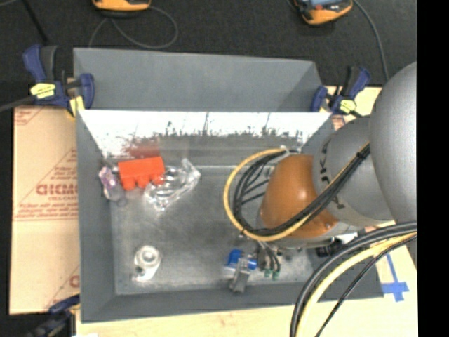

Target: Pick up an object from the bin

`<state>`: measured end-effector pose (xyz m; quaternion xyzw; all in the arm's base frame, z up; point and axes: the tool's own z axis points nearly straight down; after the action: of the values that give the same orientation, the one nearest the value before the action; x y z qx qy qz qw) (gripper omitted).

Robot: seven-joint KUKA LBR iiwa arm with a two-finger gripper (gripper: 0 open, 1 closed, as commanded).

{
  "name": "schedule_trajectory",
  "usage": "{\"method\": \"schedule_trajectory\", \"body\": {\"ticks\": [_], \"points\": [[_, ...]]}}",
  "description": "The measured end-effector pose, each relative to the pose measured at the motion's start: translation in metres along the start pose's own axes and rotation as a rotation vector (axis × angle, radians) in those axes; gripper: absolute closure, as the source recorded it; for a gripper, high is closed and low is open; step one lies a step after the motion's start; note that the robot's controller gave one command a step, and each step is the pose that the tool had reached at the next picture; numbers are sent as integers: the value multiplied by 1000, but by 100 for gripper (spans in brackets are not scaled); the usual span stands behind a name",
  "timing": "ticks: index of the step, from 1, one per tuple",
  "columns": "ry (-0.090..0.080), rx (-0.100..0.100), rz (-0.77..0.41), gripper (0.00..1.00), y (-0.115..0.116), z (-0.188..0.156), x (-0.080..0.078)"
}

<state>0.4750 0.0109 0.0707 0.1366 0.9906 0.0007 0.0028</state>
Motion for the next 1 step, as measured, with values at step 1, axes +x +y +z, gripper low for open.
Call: {"method": "schedule_trajectory", "body": {"ticks": [1], "points": [[-2, 2, -11, 0, -21, 0, -7]]}}
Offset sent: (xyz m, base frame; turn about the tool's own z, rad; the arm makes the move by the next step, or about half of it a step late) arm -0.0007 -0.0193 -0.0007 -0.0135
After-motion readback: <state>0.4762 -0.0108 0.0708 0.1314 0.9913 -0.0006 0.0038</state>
